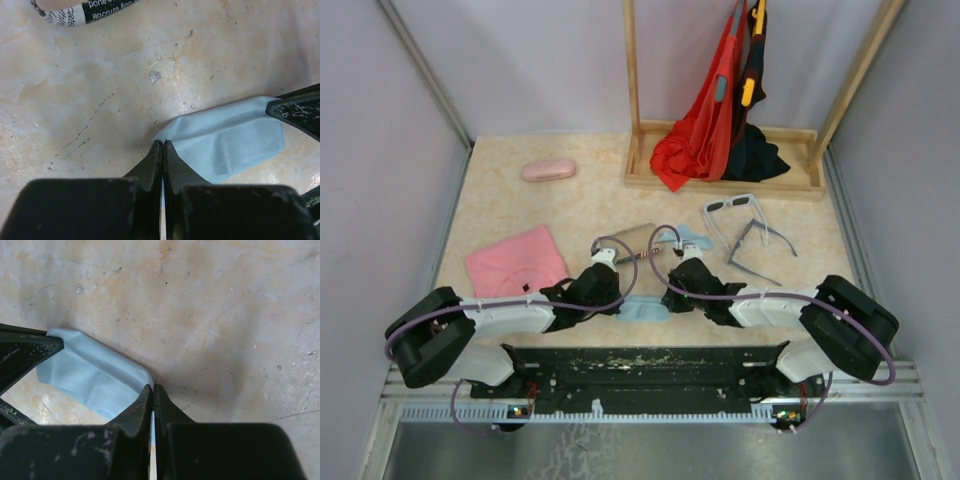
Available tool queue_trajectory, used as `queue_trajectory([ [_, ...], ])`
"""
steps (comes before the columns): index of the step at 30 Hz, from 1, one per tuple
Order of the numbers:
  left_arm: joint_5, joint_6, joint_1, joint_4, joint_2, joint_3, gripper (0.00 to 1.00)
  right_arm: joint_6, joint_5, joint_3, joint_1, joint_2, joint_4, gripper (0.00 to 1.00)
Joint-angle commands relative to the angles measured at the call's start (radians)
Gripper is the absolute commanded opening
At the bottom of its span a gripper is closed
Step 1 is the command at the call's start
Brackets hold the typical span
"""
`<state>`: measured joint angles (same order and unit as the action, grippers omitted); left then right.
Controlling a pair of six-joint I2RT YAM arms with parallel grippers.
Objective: Organize the sunglasses
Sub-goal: Pick up the glasses cleaning cloth from the center of the board, then place the glasses cleaning cloth in the sunglasses case.
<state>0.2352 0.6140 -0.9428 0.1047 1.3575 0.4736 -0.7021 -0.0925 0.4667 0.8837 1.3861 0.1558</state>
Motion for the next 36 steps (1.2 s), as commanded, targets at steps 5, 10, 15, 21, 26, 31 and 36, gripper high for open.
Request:
queue_trajectory([
  [5,-0.015,-0.009,-0.01,-0.052,-0.057,-0.033,0.01,0.085,0.014,0.056,0.009,-0.021,0.022,0.0],
  [10,0.014,-0.01,-0.01,-0.067,-0.125,-0.023,0.01,0.113,-0.015,0.083,0.01,-0.077,0.015,0.0],
  [15,0.056,-0.026,-0.009,-0.074,-0.169,0.014,0.01,0.154,-0.035,0.132,0.009,-0.11,-0.004,0.0],
  [21,0.132,-0.043,-0.008,-0.072,-0.164,0.082,0.01,0.219,-0.073,0.213,0.001,-0.098,-0.025,0.0],
  [26,0.219,-0.061,-0.008,-0.061,-0.145,0.139,0.01,0.257,-0.035,0.286,-0.054,-0.056,-0.033,0.0],
  [31,0.274,-0.085,0.013,-0.027,-0.087,0.19,0.01,0.29,0.042,0.338,-0.138,0.004,-0.001,0.0],
  [36,0.262,-0.111,0.068,0.031,-0.013,0.235,0.01,0.326,0.104,0.406,-0.193,0.091,0.026,0.0],
])
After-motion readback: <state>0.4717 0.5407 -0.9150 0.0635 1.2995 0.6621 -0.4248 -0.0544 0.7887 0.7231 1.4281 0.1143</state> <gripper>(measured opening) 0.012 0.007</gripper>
